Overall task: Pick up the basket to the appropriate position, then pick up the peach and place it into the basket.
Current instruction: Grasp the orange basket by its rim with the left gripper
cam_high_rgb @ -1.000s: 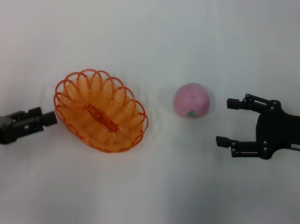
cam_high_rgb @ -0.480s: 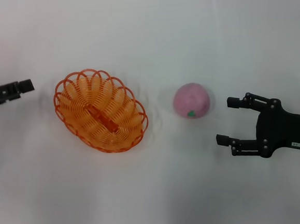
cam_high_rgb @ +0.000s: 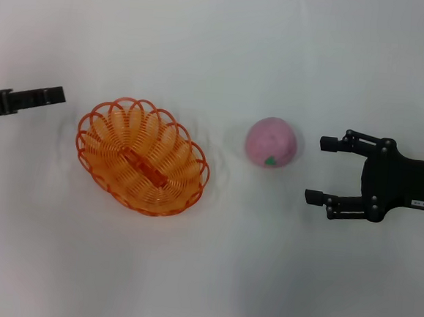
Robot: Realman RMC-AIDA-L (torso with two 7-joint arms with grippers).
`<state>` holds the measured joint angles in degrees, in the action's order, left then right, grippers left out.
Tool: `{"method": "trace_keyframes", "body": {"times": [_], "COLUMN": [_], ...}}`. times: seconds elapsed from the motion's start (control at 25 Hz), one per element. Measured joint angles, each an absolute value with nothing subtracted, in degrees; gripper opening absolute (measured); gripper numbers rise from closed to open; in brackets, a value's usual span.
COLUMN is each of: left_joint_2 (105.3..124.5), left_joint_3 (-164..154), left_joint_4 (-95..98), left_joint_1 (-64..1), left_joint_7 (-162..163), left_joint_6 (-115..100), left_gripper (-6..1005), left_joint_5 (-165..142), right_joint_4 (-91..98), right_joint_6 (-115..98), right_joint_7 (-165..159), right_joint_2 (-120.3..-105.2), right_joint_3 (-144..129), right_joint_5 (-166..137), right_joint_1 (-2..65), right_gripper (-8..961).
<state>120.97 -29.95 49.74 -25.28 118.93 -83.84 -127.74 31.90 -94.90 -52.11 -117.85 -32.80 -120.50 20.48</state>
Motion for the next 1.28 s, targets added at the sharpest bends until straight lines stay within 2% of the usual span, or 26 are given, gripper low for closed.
{"method": "trace_keyframes", "body": {"times": [0.44, 0.84, 1.28], "left_joint_2": [122.18, 123.59, 123.37], "left_joint_3": [-46.85, -54.76, -56.11], "left_joint_4": [61.72, 62.76, 59.79], "left_joint_1": [-26.47, -32.85, -36.97], "left_joint_7": [121.98, 122.89, 122.86], "left_joint_6": [-81.45, -79.29, -79.01], "left_gripper": [784, 782, 779], "left_joint_5": [-132.24, -143.83, -149.13], "right_joint_4": [33.42, 33.49, 33.49], "right_joint_6": [-94.81, -94.82, -94.81], "right_joint_7": [-53.38, -53.47, -53.45], "right_joint_2": [-118.23, -118.24, -118.21], "right_joint_3": [-33.08, -33.18, -33.40], "right_joint_5": [-120.50, -120.50, -120.50], "right_joint_1": [20.56, 20.57, 20.78], "right_gripper": [935, 935, 934]}}
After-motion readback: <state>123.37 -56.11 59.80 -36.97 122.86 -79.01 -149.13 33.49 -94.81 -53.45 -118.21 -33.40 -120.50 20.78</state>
